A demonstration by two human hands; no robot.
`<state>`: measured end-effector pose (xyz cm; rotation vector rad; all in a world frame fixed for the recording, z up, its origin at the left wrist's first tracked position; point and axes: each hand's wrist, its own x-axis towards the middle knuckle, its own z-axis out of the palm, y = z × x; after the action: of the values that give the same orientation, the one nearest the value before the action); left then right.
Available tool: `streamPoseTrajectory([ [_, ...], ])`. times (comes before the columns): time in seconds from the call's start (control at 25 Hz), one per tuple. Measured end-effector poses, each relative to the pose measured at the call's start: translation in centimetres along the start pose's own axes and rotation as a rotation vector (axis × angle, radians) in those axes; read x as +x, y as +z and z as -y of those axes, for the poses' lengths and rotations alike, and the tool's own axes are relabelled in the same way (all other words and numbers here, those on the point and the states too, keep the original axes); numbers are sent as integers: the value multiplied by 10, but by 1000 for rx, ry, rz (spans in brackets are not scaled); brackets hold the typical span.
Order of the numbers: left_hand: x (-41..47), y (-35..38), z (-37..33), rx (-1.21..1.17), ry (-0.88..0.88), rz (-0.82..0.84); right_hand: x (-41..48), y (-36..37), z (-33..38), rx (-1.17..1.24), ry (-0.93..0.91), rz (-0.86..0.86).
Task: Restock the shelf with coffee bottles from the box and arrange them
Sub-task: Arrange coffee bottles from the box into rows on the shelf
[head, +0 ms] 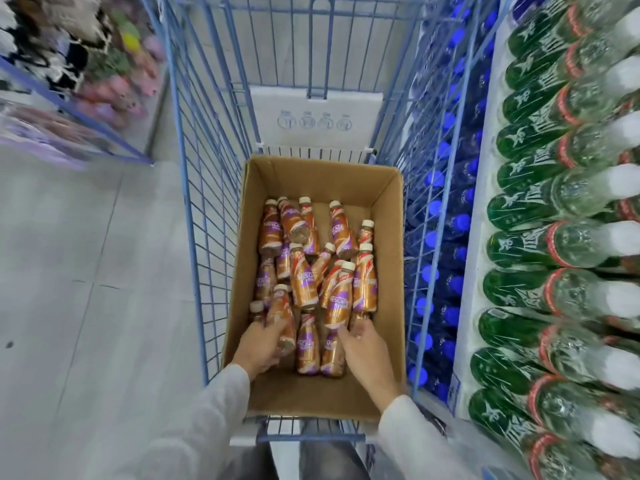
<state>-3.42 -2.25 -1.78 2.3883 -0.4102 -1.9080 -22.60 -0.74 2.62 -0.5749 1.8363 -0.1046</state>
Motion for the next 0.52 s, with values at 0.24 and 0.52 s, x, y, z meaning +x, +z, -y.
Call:
streamPoseTrajectory([
  [0.24, -89, -38, 41, -323, -23, 75, 105, 46, 13, 159, 278, -109],
  [0.52, -119, -31, 48, -604, 18, -102, 90, 67, 3, 120, 253, -223],
])
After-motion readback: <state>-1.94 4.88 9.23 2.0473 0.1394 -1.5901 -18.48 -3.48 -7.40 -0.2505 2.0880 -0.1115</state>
